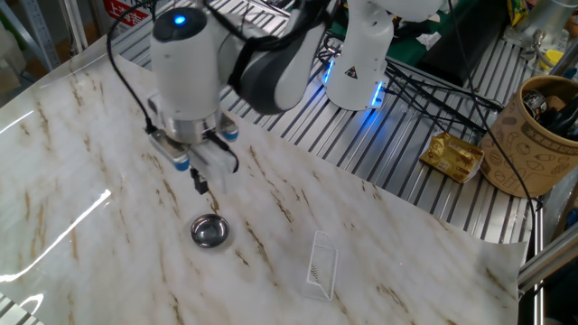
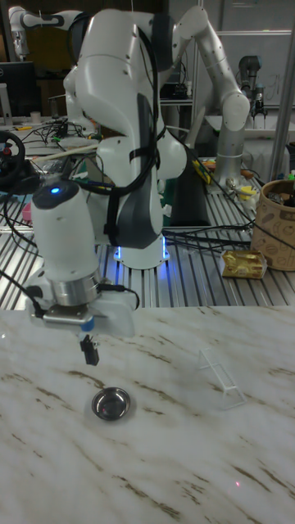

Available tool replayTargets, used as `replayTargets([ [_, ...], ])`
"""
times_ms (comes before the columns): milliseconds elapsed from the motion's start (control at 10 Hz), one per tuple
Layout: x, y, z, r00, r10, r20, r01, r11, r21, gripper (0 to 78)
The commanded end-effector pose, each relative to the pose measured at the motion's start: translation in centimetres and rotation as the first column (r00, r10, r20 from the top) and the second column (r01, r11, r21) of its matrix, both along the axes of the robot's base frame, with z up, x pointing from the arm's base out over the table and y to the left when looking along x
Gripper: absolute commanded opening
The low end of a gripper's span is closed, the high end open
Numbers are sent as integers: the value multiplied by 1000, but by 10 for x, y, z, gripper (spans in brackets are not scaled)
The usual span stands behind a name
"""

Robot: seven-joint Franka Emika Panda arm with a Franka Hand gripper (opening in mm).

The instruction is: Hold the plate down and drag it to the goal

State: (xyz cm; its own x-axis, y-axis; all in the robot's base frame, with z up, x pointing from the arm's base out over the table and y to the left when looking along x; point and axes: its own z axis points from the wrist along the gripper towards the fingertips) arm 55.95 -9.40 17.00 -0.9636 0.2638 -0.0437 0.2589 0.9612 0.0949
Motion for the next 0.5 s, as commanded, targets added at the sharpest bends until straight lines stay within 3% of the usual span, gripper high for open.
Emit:
replayTargets([
  [100,10,-12,-14,1000,25,20,-24,1000,-6,0],
  [500,17,-23,-38,998,39,45,-38,999,-8,0],
])
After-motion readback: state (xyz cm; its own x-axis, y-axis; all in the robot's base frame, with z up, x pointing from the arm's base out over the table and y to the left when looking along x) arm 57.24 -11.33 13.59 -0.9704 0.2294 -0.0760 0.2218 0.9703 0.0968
